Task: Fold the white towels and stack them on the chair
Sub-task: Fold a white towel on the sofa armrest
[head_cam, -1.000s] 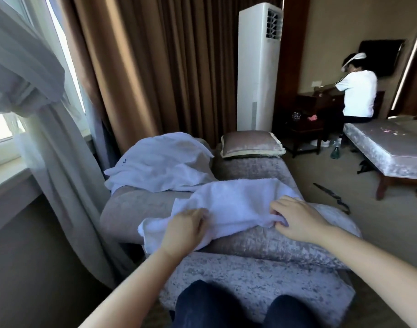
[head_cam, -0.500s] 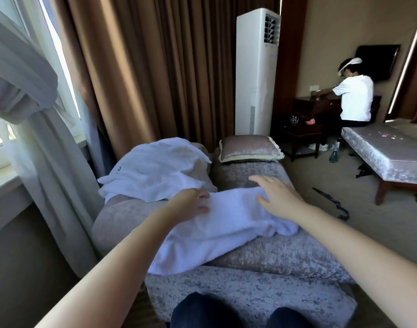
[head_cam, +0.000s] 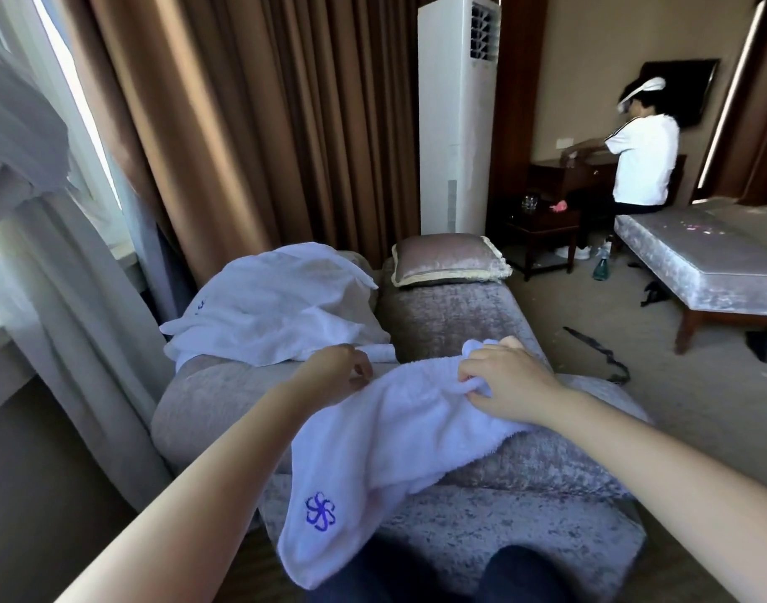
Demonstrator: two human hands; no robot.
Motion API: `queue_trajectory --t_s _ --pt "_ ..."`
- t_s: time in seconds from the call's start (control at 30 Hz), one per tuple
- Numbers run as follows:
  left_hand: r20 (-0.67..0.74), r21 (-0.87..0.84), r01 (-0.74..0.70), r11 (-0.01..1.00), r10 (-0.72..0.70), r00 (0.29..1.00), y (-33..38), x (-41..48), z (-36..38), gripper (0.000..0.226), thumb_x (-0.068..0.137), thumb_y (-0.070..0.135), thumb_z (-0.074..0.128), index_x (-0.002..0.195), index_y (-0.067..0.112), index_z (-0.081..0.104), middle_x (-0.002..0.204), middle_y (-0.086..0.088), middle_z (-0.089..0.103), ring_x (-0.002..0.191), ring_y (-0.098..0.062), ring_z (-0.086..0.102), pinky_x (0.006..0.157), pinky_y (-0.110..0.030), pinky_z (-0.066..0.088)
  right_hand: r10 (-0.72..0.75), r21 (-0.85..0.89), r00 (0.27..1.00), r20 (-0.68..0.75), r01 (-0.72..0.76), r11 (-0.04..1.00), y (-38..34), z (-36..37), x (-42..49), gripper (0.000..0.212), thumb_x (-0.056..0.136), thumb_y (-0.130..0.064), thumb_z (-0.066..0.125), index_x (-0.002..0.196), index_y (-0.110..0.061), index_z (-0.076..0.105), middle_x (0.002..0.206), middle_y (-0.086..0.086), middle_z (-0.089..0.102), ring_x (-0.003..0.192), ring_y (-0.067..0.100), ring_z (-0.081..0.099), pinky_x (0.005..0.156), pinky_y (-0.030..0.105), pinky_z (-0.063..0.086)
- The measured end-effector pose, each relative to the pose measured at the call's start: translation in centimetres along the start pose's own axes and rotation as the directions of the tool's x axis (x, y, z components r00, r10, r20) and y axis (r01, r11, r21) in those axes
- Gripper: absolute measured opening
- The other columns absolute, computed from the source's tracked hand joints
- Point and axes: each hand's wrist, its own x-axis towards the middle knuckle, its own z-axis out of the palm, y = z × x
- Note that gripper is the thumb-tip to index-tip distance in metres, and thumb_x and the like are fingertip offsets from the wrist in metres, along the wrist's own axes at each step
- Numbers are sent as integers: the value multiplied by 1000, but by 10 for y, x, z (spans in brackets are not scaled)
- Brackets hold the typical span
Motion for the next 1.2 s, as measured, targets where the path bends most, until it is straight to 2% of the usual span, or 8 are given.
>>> queue_trajectory --t_s 0.1,0.3,0.5,0.6,0.73,0.9,1.0,1.2 --pt "-35 -28 -16 999 15 999 1 -3 2 15 92 16 59 103 19 69 108 3 65 86 -13 56 76 -19 41 12 -8 1000 -20 -12 1000 -1 -1 1 16 89 -21 51 74 -27 55 74 -13 52 73 12 41 79 32 28" --pt "48 41 5 999 -7 999 -3 -6 4 16 92 16 59 107 16 65 108 1 65 103 -18 58 82 -22 43 0 -59 1000 10 1 998 -7 -7 1 38 89 -19 48 61 -35 28 63 -14 34 63 5 31 77 30 21" --pt "-95 83 -9 997 17 995 -3 -5 -23 18 92 26 64 105 13 63 108 -1 64 99 -21 58 77 -27 39 41 244 997 59 -54 968 -5 -28 12 34 90 -57 41 76 -31 57 75 -12 57 69 1 49 94 27 29" --pt "-255 82 -42 996 62 965 -1 -7 -55 15 91 24 65 101 13 63 103 0 66 94 -20 57 73 -27 35 105 393 990 -90 -61 917 -10 -46 39 22 98 -35 45 100 -26 65 95 -11 67 88 9 60 96 36 42" --pt "-379 119 -88 989 127 917 7 -13 -90 14 92 25 64 97 12 62 99 0 62 92 -21 55 77 -31 39 31 529 1000 2 -27 848 -38 -67 83 41 92 -12 53 130 -26 56 122 -6 64 112 11 58 98 32 46" --pt "-451 174 -95 980 165 877 1 -15 -120 14 94 24 61 101 12 59 101 -1 62 97 -21 54 80 -31 34 -61 526 998 16 44 849 -69 -72 113 20 82 -25 66 95 -10 62 90 8 66 84 23 60 76 44 50" --pt "-460 236 -79 968 183 869 -4 -16 -138 14 95 24 59 104 14 57 98 -2 65 100 -23 54 83 -32 32 -80 541 997 -15 75 838 -64 -73 117 28 83 -30 69 86 -4 60 80 14 62 70 18 52 63 36 38" --pt "-565 249 -46 967 184 804 -23 -18 -186 14 90 20 66 100 12 62 94 -3 67 99 -25 55 80 -32 31 69 608 997 -18 -43 793 -33 -103 117 19 87 -24 69 72 -17 60 61 -14 55 58 -2 47 57 18 36"
